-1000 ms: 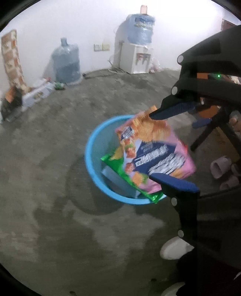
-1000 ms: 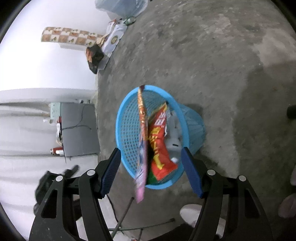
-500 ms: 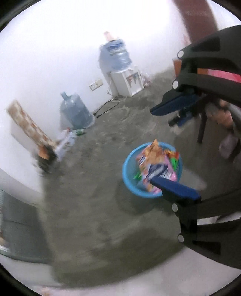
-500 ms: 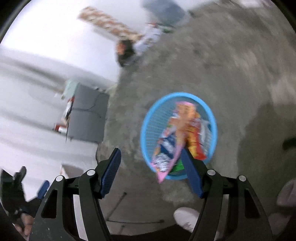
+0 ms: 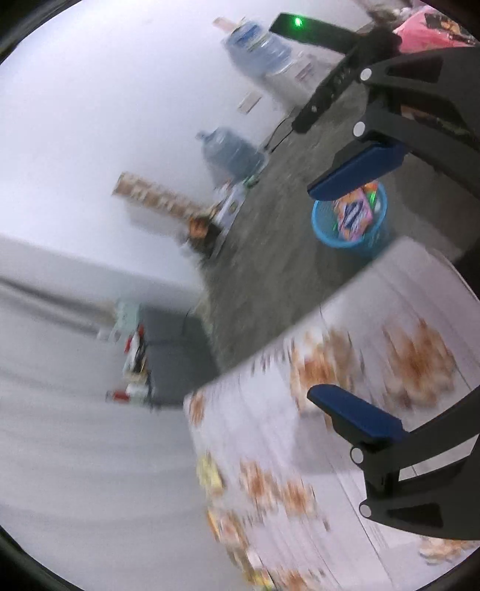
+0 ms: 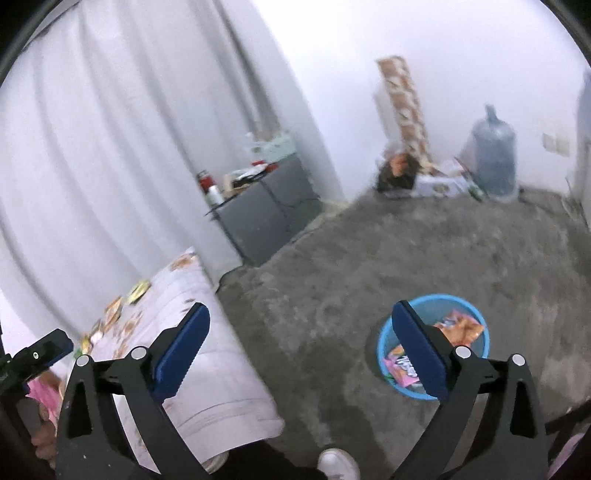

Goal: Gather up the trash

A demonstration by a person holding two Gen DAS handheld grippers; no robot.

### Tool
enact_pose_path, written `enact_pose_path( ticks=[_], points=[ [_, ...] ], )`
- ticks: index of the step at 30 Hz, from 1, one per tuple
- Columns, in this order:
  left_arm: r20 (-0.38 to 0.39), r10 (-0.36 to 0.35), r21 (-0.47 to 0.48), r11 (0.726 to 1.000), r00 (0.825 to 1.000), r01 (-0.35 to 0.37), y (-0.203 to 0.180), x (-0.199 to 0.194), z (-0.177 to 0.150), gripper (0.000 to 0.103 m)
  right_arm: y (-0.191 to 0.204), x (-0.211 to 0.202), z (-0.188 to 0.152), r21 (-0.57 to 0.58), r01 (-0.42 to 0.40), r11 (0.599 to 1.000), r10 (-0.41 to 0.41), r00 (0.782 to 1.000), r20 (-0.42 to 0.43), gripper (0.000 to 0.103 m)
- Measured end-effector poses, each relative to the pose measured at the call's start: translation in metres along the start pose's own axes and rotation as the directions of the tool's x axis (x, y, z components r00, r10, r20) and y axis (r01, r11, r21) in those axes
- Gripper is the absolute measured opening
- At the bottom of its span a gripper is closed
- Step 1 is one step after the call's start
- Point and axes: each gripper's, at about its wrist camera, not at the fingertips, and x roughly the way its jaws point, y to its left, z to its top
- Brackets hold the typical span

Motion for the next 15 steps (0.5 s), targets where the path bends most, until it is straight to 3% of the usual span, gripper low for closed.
enact_pose_path(
  ticks=[7, 15],
  points=[
    [0.076, 0.077, -0.046, 0.996, 0.994, -0.074, 0.055, -0.043, -0.022, 0.097, 0.049, -0.005, -0.011, -0.078, -0.009, 0.997, 0.004, 0.998, -0.067, 0.095],
    [0.152, 0.089, -0.013, 0.996, 0.984, -0.088, 0.085, -0.077, -0.027, 0.097, 0.090, -0.032, -0.022, -0.119, 0.078, 0.990, -0.082, 0.996, -0.023, 0.095]
  ],
)
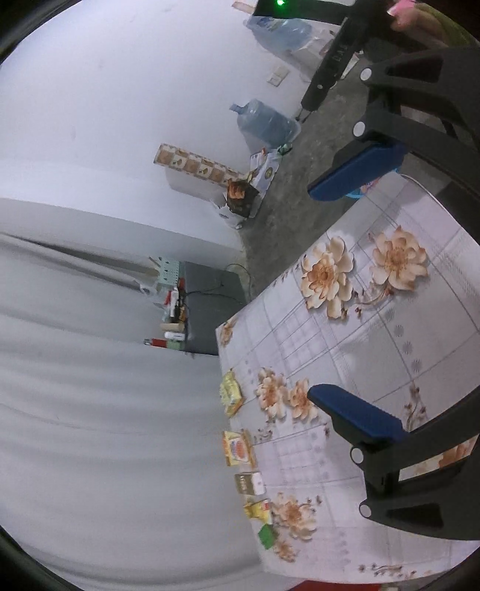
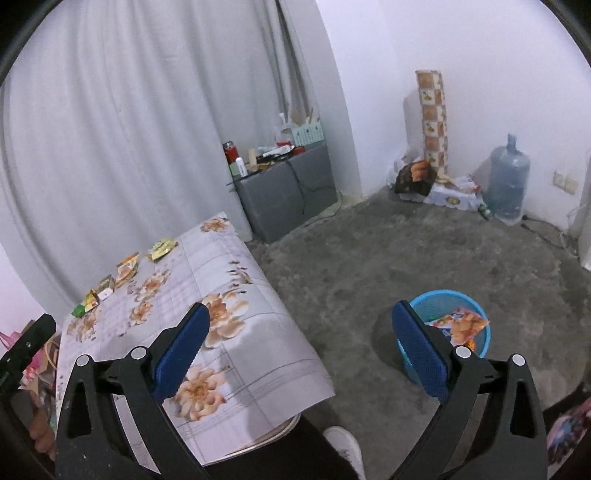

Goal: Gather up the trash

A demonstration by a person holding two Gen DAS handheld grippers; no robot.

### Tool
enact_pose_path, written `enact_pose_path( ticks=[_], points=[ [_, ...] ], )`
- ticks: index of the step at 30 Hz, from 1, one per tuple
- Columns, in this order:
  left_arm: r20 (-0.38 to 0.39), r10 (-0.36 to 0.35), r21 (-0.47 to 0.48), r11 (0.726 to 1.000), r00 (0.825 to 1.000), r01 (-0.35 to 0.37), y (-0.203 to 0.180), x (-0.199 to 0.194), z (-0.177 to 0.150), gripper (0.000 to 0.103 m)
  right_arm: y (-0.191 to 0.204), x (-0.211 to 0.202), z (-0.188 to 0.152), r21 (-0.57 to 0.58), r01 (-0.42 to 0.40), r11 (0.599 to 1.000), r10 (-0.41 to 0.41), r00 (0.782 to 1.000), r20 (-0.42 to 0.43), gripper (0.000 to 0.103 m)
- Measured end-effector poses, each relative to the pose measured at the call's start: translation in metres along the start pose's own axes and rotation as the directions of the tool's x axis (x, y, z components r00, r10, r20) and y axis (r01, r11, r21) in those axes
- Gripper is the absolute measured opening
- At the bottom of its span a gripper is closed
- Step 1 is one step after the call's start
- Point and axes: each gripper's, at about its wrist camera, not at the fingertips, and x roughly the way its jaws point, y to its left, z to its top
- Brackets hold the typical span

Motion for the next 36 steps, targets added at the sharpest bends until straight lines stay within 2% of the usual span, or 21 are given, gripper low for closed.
enact_pose_path(
  ticks=[1, 4, 7, 12, 16, 19, 22, 25, 26, 29, 36],
  points=[
    [0.001, 0.000, 0.004, 1.000, 1.000, 0.000, 0.002, -0.002, -0.001, 0.097, 0.002, -0.001, 0.001, -0.011, 0.017, 1.000, -0.017, 1.000, 0.009, 0.095],
    [0.004, 0.080, 0.013, 0.997, 0.997, -0.080, 0.002, -0.006, -0.006, 0.097, 0.007, -0.001, 0.002, -0.029, 0.035, 0.999, -0.035, 0.999, 0.015, 0.095],
    [-0.037, 0.131, 0.010, 0.991, 0.991, -0.131, -0.003, 0.003, -0.012, 0.097, 0.010, 0.001, -0.001, -0.049, 0.037, 0.998, -0.037, 0.999, 0.004, 0.095],
    [-0.080, 0.239, -0.018, 0.970, 0.968, -0.241, -0.020, 0.015, -0.030, 0.097, 0.009, 0.007, -0.014, -0.120, 0.071, 0.990, -0.075, 0.997, -0.026, 0.095],
    [-0.134, 0.279, -0.038, 0.958, 0.951, -0.286, -0.029, 0.019, -0.047, 0.097, 0.010, 0.013, -0.035, -0.222, 0.074, 0.972, -0.091, 0.993, -0.070, 0.095],
    [-0.210, 0.297, -0.064, 0.946, 0.931, -0.317, -0.034, 0.024, -0.063, 0.097, 0.014, 0.015, -0.057, -0.307, 0.080, 0.948, -0.110, 0.991, -0.080, 0.095],
    [-0.249, 0.327, -0.081, 0.931, 0.912, -0.356, -0.034, 0.023, -0.079, 0.097, 0.014, 0.023, -0.077, -0.348, 0.085, 0.934, -0.144, 0.978, -0.148, 0.095],
    [-0.274, 0.407, -0.045, 0.900, 0.872, -0.434, -0.037, 0.019, -0.094, 0.097, 0.007, 0.026, -0.090, -0.322, 0.043, 0.946, -0.115, 0.971, -0.209, 0.095],
    [-0.285, 0.442, -0.026, 0.883, 0.851, -0.468, -0.038, 0.017, -0.099, 0.097, 0.005, 0.026, -0.094, -0.316, 0.036, 0.948, -0.108, 0.970, -0.216, 0.095],
    [-0.317, 0.482, -0.017, 0.858, 0.817, -0.513, -0.037, 0.012, -0.108, 0.097, 0.004, 0.023, -0.098, -0.332, 0.032, 0.943, -0.102, 0.976, -0.194, 0.095],
    [-0.337, 0.498, 0.006, 0.850, 0.799, -0.527, -0.042, 0.009, -0.113, 0.097, 0.002, 0.016, -0.104, -0.367, 0.050, 0.929, -0.119, 0.979, -0.167, 0.095]
  ],
)
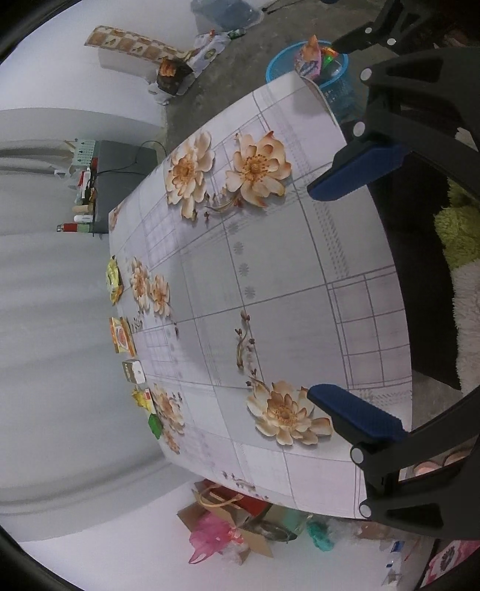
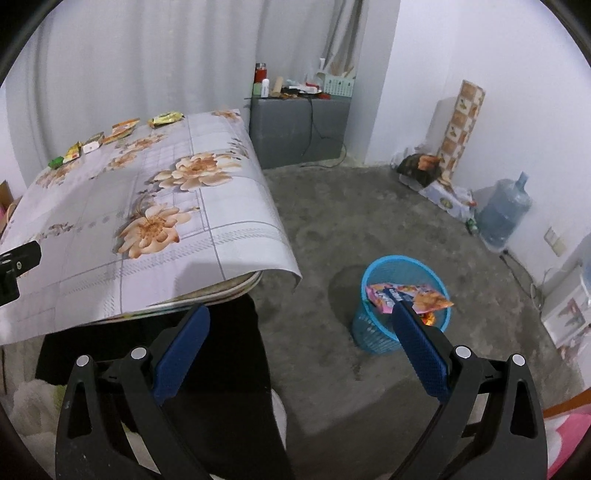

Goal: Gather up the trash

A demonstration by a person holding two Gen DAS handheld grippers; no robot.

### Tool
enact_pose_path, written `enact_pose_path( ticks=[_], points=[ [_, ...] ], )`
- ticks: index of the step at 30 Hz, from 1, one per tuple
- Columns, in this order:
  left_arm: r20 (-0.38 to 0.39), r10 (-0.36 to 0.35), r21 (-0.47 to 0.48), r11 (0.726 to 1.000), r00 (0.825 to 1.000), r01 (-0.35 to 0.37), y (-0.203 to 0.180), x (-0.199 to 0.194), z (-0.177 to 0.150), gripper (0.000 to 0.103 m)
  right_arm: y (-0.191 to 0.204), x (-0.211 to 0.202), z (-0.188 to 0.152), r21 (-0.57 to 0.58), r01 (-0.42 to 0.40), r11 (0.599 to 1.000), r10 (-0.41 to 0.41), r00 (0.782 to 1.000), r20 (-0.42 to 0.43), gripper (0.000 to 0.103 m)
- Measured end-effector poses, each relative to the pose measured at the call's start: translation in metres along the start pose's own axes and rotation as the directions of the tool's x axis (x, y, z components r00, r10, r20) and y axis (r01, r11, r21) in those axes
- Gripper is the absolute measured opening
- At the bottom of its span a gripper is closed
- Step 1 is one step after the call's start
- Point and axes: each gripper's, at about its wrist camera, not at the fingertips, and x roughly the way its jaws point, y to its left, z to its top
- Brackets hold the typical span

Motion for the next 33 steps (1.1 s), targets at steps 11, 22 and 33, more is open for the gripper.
enact_pose_path(
  ticks=[11, 22, 33],
  points=[
    [0.028, 0.020, 0.012, 1.000, 0.999, -0.021, -0.0052, -0.0099, 0.0005, 0.097, -0.0037, -0.0015, -0.0005, -0.005, 0.001, 1.000, -0.001, 1.000, 0.011, 0.095],
    [0.012, 0.036, -0.006, 0.999, 0.999, -0.036, -0.0019, -0.0074, 0.0002, 0.097, -0.0022, -0.0020, 0.0015, -0.004, 0.002, 1.000, -0.002, 1.000, 0.009, 0.095],
    [-0.007, 0.038, -0.001, 0.999, 0.999, -0.038, -0.0034, -0.0042, -0.0005, 0.097, -0.0029, 0.0003, 0.0028, 0.007, 0.009, 1.000, -0.009, 1.000, -0.003, 0.095]
  ],
)
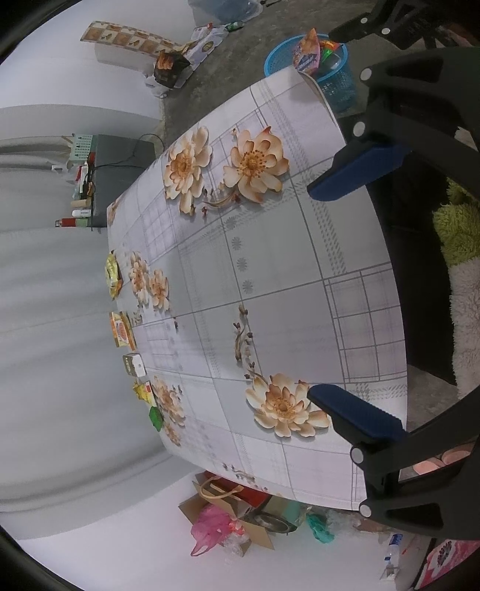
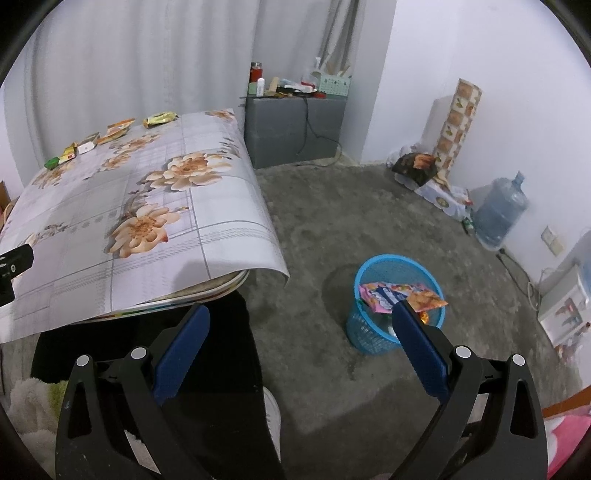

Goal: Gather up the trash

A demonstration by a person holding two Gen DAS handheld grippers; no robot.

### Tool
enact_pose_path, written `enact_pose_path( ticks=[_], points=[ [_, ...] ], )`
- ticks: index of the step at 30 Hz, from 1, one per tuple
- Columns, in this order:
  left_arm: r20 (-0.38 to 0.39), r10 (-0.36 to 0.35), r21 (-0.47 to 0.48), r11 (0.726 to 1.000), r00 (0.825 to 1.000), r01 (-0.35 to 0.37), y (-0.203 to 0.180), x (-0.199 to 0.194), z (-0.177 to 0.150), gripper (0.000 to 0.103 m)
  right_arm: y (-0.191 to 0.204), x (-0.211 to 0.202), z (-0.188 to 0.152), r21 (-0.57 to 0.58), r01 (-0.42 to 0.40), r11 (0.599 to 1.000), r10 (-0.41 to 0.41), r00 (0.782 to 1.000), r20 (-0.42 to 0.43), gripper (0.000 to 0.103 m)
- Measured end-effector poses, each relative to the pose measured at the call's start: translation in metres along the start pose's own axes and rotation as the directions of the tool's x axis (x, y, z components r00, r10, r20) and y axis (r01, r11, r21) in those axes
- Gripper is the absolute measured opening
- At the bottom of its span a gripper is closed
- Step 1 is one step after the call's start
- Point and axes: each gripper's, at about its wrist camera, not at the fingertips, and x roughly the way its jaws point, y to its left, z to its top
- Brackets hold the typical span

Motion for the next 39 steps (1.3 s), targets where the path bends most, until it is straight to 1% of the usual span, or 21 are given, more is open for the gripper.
enact_pose_path(
  ticks=[39],
  points=[
    [-0.006, 0.002, 0.008, 1.000, 1.000, -0.002, -0.0042, 0.0023, -0.0003, 0.097, -0.0005, 0.0009, -0.0004, 0.002, -0.005, 1.000, 0.005, 1.000, -0.004, 0.095]
  ],
)
